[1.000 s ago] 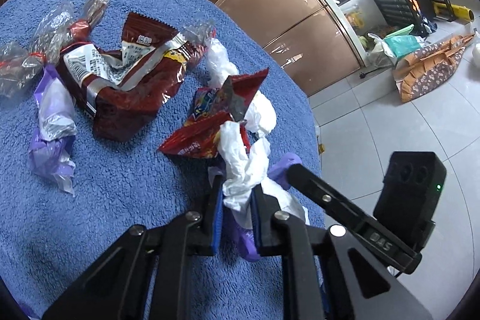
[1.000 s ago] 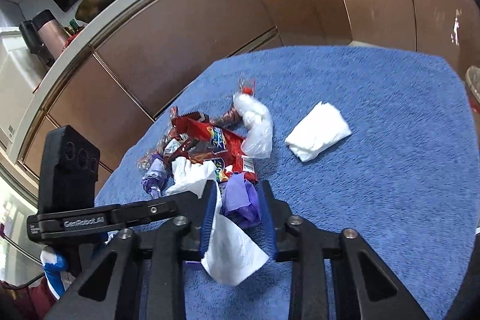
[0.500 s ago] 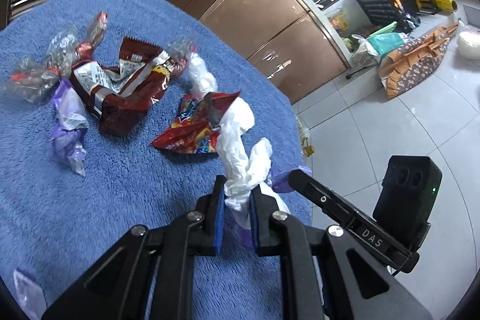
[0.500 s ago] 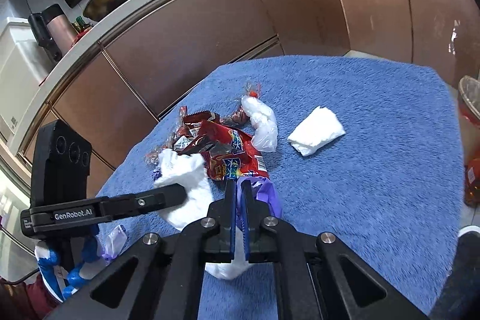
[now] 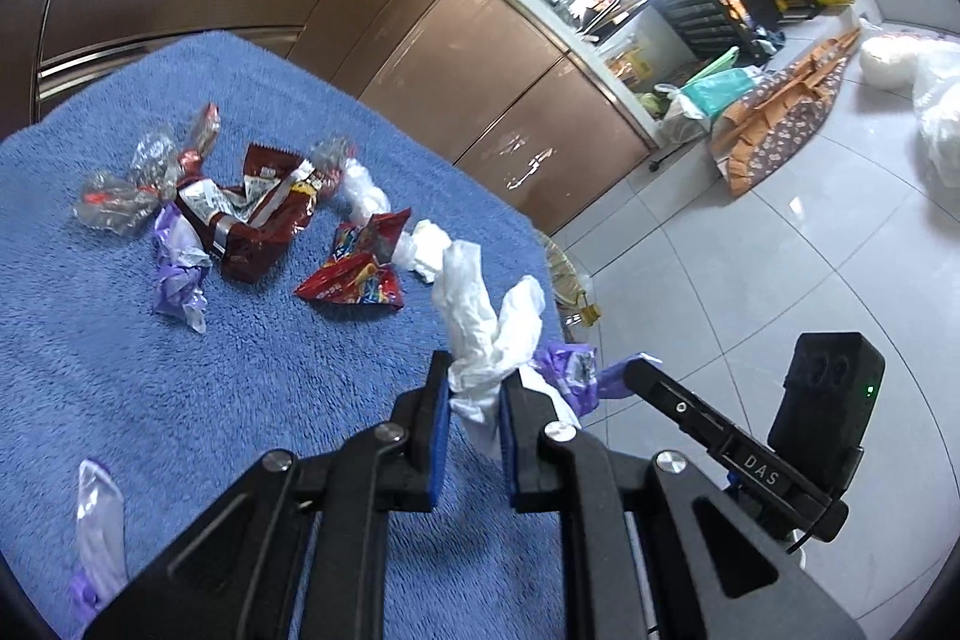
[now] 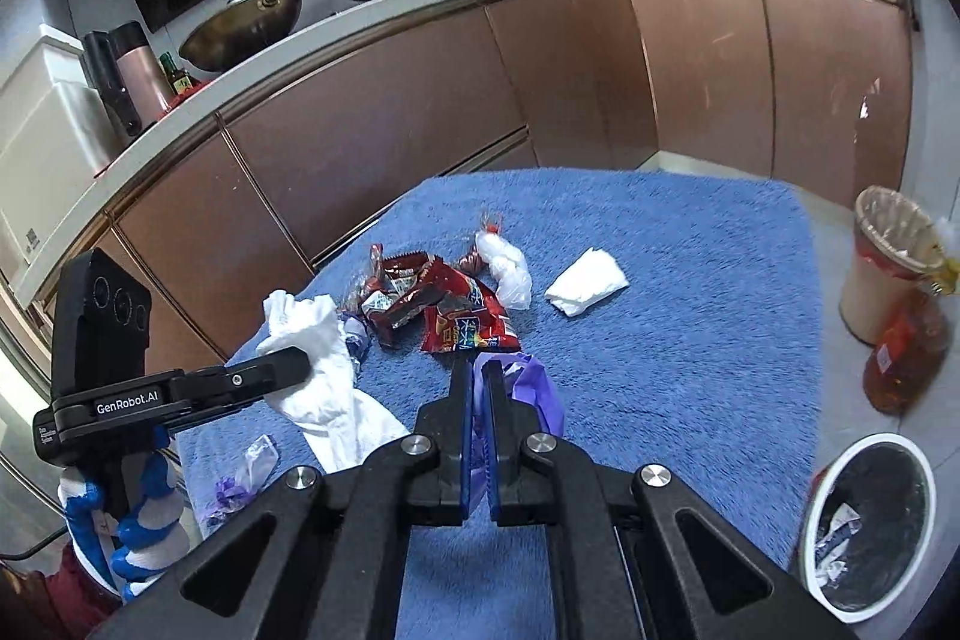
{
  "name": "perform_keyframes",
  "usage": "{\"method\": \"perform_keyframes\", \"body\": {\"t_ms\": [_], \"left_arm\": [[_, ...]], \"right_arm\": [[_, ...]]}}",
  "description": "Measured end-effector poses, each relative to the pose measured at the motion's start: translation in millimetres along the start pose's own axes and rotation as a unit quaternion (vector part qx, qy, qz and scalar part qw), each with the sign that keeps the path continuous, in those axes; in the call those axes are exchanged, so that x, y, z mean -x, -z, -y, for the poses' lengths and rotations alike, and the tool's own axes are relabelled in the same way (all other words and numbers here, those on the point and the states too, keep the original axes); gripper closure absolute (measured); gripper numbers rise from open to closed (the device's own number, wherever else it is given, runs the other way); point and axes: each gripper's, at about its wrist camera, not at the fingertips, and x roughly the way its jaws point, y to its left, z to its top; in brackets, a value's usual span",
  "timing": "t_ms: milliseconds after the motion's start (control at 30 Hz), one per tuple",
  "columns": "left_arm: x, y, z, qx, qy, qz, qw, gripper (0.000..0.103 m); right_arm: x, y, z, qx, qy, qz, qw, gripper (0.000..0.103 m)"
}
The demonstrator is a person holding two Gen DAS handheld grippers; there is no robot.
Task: Collect trash
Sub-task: 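Grasp a white tissue with the left gripper while the right gripper grasps a purple bag, then carry the tissue and purple bag to the bin and release both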
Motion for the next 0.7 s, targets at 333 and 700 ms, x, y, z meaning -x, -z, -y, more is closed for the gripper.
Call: {"method": "perform_keyframes", "body": {"t_ms": [333, 700], "left_arm": [[51.6, 15.4, 28.4, -0.034, 0.01, 0.039, 0.9986, 0.09], [97.6, 27.5, 56.2, -0.064, 0.009, 0.081, 0.9946, 0.09]], "right_arm": [[60.6, 8.5, -26.1, 0.019, 0.029, 0.052, 0.998, 0.099], [119.1, 17.5, -45.4, 0.038, 0.048, 0.113, 0.992, 0.099]]}}
